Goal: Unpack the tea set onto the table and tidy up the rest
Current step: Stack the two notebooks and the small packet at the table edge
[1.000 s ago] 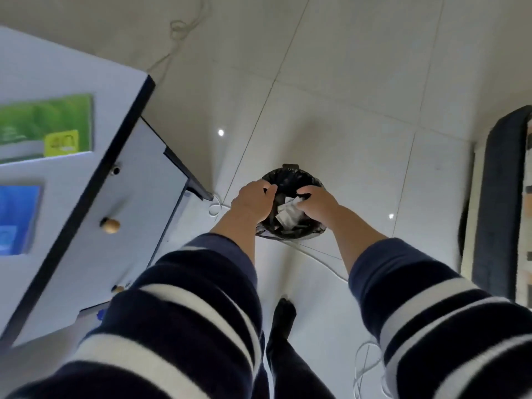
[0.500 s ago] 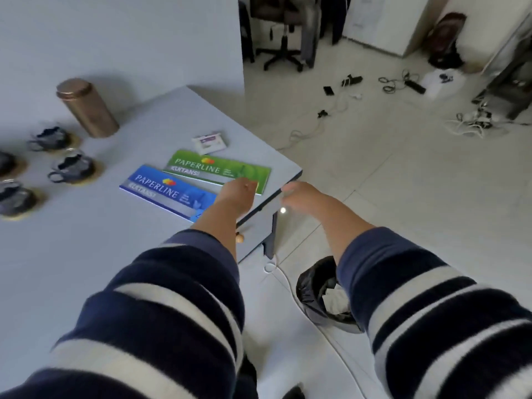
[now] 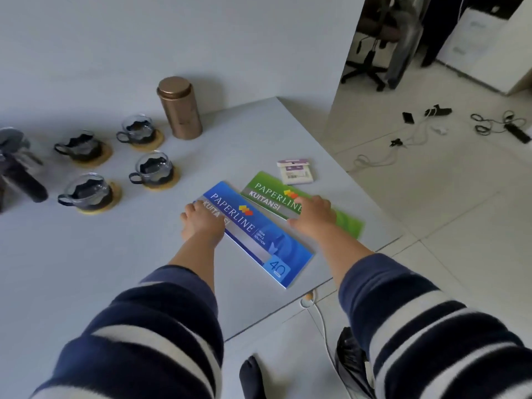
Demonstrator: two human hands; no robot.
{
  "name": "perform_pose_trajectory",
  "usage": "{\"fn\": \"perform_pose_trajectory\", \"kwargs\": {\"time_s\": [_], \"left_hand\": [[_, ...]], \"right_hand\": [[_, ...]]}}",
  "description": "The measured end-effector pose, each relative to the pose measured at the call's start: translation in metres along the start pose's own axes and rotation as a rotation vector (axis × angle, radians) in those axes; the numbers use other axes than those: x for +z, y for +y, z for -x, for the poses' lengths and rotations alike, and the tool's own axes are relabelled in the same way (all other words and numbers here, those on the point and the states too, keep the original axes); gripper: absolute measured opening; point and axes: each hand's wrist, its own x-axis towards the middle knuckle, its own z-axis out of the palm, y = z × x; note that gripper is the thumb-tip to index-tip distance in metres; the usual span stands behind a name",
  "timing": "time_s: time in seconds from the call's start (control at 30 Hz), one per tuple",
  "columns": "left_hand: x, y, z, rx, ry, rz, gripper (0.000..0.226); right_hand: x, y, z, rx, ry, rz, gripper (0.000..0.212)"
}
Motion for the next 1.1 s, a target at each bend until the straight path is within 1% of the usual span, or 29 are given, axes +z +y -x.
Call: {"fn": "perform_pose_trajectory", "kwargs": {"time_s": [0.07,0.13,0.2,0.3,0.37,0.4,0.43,0.47,0.53,0.6,0.67,0.7,0.77,0.8,0.87,0.93,1.03,1.1], "left_hand": [[0.000,-0.005,-0.014,-0.049,-0.004,-0.037,0.067],[-0.002,-0.005,-0.027,-0.062,-0.057,-0.050,0.068],[-0.007,0.001,-0.036,-0.089,-0.118,-0.039,0.071],[-0.015,0.010,-0.042,-0.159,-0.182,-0.122,0.085],[-0.016,0.011,-0.047,-0.247,-0.219,-0.090,0.097],[-0.014,0.010,-0.050,-0.285,-0.230,-0.031,0.099],[-0.013,0.010,-0.051,-0.307,-0.229,0.057,0.094],[-0.012,0.010,-0.050,-0.327,-0.222,0.176,0.085],[-0.012,0.013,-0.044,-0.332,-0.229,0.408,0.068],[-0.012,0.017,-0.037,-0.320,-0.184,0.638,0.053],[-0.017,0.018,-0.031,-0.376,-0.133,0.889,0.045],[-0.019,0.018,-0.029,-0.395,-0.116,0.986,0.037],[-0.023,0.018,-0.025,-0.398,-0.117,1.083,0.013],[-0.024,0.018,-0.023,-0.388,-0.117,1.101,0.008],[-0.021,0.018,-0.022,-0.368,-0.118,1.158,0.015],[-0.017,0.021,-0.022,-0.357,-0.201,1.231,0.026],[-0.013,0.025,-0.021,-0.361,-0.287,1.244,0.041],[-0.010,0.026,-0.021,-0.362,-0.245,1.234,0.038]], "right_hand": [[0.003,-0.003,-0.014,0.050,-0.006,0.022,0.074],[-0.001,-0.004,-0.025,0.084,-0.038,0.065,0.091],[-0.007,-0.005,-0.031,0.092,-0.093,0.137,0.103],[-0.008,-0.008,-0.034,0.108,-0.133,0.119,0.110],[-0.006,-0.011,-0.031,0.094,-0.122,0.114,0.110],[-0.006,-0.012,-0.029,0.081,-0.113,0.125,0.110],[-0.007,-0.013,-0.027,0.069,-0.104,0.127,0.111],[-0.008,-0.014,-0.025,0.065,-0.101,0.108,0.112],[-0.011,-0.014,-0.021,0.078,-0.101,0.006,0.113],[-0.018,-0.017,-0.018,0.098,-0.114,-0.114,0.113],[-0.028,-0.023,-0.017,0.094,-0.127,-0.197,0.115],[-0.033,-0.027,-0.016,0.086,-0.124,-0.236,0.116],[-0.040,-0.037,-0.017,0.074,-0.124,-0.327,0.117],[-0.042,-0.042,-0.017,0.066,-0.136,-0.367,0.117],[-0.040,-0.051,-0.011,0.038,-0.189,-0.403,0.114],[-0.032,-0.058,-0.004,0.003,-0.232,-0.357,0.111],[-0.013,-0.066,0.007,-0.029,-0.198,-0.236,0.106],[-0.002,-0.069,0.012,-0.042,-0.224,-0.216,0.103]]}}
